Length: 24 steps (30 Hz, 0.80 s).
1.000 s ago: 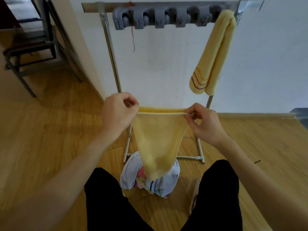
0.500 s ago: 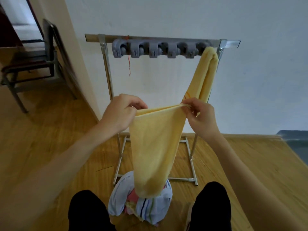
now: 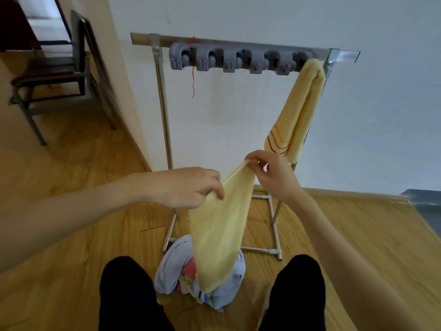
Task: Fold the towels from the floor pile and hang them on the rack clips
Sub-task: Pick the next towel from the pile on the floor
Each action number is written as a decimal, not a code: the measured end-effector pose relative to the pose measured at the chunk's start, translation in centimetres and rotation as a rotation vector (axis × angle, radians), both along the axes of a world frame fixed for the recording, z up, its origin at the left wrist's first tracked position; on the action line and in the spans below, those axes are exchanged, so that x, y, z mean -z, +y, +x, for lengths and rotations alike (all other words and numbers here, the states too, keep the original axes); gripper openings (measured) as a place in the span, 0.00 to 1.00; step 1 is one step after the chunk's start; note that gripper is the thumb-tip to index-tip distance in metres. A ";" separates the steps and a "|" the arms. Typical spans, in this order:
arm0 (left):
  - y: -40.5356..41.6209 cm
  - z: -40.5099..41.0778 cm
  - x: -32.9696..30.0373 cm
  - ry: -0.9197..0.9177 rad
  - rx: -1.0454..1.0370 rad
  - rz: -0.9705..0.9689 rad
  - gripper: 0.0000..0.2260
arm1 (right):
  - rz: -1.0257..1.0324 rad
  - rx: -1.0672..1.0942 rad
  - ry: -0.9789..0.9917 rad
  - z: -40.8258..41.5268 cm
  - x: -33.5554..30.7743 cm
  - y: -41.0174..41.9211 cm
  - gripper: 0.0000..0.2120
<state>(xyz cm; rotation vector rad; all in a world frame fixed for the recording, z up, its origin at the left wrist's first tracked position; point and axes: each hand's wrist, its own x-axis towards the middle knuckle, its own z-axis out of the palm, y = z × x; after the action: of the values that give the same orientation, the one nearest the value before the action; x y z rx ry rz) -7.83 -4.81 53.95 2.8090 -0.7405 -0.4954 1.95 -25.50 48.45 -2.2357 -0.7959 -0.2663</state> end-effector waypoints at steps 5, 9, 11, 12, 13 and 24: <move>-0.6 0.3 -0.1 0.074 0.120 0.103 0.24 | -0.036 -0.068 0.009 0.1 0.5 0.6 0.08; -1.1 0.3 0.7 -0.115 0.201 0.123 0.14 | -0.033 -0.082 0.017 0.0 0.8 0.7 0.08; -1.1 0.1 1.1 -0.340 0.271 0.085 0.07 | -0.007 -0.070 0.008 0.1 0.9 0.5 0.08; -1.0 0.0 1.2 -0.457 0.309 0.050 0.04 | 0.012 -0.062 0.003 0.1 0.9 0.3 0.08; -1.0 -0.1 1.3 -0.544 0.340 0.030 0.02 | 0.030 -0.056 0.000 0.2 0.8 0.1 0.08; -0.3 2.4 -0.4 -0.746 0.206 -0.056 0.13 | 0.291 -0.089 0.143 -0.4 -3.2 -1.1 0.04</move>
<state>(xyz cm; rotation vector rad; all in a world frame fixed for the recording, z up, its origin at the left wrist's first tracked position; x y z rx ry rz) -5.44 -5.16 54.33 2.8476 -1.1464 0.5853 1.51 -26.61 51.65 -1.9182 -0.7275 -0.1654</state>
